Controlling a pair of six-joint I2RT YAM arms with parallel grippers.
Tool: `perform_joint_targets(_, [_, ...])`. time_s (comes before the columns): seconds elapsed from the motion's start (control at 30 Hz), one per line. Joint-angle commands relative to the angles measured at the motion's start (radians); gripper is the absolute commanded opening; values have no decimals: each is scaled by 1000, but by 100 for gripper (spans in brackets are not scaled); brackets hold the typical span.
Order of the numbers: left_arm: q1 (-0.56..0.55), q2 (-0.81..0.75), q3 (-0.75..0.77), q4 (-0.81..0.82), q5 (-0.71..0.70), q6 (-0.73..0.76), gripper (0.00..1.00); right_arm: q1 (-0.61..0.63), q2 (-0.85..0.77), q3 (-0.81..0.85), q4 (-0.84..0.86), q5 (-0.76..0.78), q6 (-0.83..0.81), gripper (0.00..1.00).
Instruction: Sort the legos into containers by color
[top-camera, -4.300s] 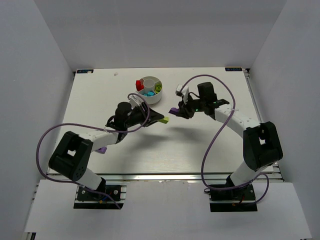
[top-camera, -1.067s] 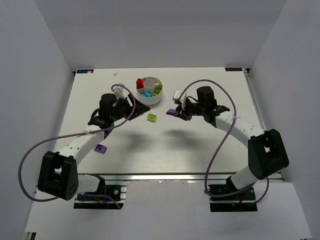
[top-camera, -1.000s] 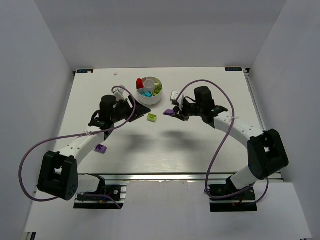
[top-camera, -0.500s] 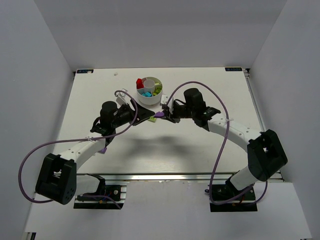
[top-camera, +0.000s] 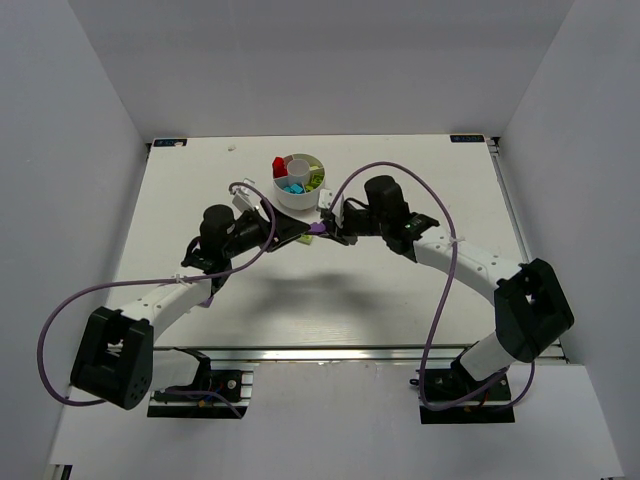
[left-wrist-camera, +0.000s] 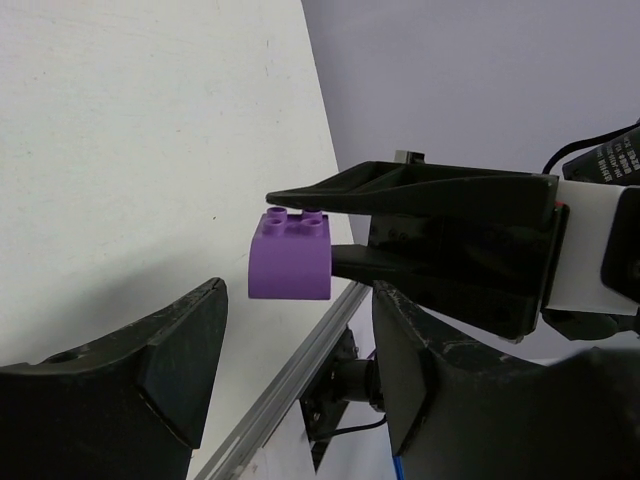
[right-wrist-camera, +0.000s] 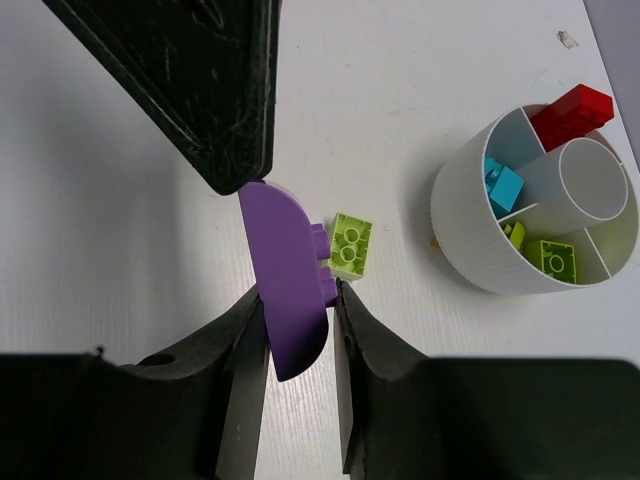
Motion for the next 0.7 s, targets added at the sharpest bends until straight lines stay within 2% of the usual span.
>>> perform_joint_targets(0.0, [-6, -3, 10, 49, 24, -10, 69, 15, 7, 48, 21, -9, 0, 0])
perform_joint_targets(0.43, [-7, 38, 19, 68, 66, -13, 56, 18, 22, 68, 40, -13, 25, 0])
perform_joint_targets(0.53, [-7, 52, 30, 75, 73, -16, 49, 18, 27, 71, 43, -21, 28, 0])
perform_joint_targets(0.57, [-7, 58, 33, 83, 73, -17, 43, 19, 29, 71, 41, -24, 28, 0])
perform_joint_targets(0.6, [-7, 61, 41, 88, 75, -17, 40, 18, 29, 72, 40, -26, 28, 2])
perform_joint_targets(0.63, [-7, 66, 45, 89, 75, -17, 36, 18, 29, 72, 35, -29, 23, 17])
perform_joint_targets(0.67, [-7, 69, 51, 95, 73, -16, 31, 18, 29, 72, 30, -30, 20, 26])
